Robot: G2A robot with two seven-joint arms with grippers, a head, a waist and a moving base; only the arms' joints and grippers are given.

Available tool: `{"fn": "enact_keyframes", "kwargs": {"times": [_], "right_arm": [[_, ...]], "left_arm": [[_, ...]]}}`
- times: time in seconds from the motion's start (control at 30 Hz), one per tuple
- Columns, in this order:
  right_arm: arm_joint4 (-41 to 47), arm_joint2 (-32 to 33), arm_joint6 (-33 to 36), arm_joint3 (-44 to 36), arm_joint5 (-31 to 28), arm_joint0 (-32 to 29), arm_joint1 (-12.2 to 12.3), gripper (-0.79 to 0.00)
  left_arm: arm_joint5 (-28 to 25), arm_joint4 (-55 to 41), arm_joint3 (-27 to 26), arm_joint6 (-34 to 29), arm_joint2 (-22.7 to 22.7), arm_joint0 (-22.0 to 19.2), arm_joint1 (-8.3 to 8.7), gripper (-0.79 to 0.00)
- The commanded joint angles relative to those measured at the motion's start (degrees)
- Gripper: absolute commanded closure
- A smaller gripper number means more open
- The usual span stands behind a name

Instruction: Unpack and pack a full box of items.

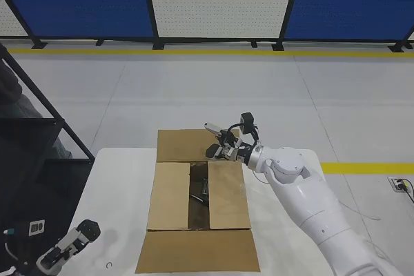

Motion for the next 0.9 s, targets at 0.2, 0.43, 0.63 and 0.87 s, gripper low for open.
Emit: {"fn": "enact_keyframes", "kwargs": {"times": [0.2,0.43,0.63,0.87], "right_arm": [[-12.6,-4.5,5.2,-6.0,1.5,-0.9,0.4,-0.785],[-20.8,-7.8,11.5,-9.5,3.3,-1.4,0.5,-0.785],[-21.9,-9.2,13.0,-8.7,6.0,-1.1,-0.2,-0.785],[-19.5,-10.6,14.6,-5.0,5.5,0.1,-1.8,-0.785]], "left_arm": [[1.5,1.1,-0.2,2.7,-0.4,0.2,-0.13,-0.785],[2.5,1.8,-0.3,3.7,-1.2,-0.3,-0.12,-0.785],[3.0,2.3,-0.6,4.4,-1.4,-0.5,-0.14,-0.785],[3.0,2.3,-0.6,4.4,-1.4,-0.5,-0.14,-0.785]]}}
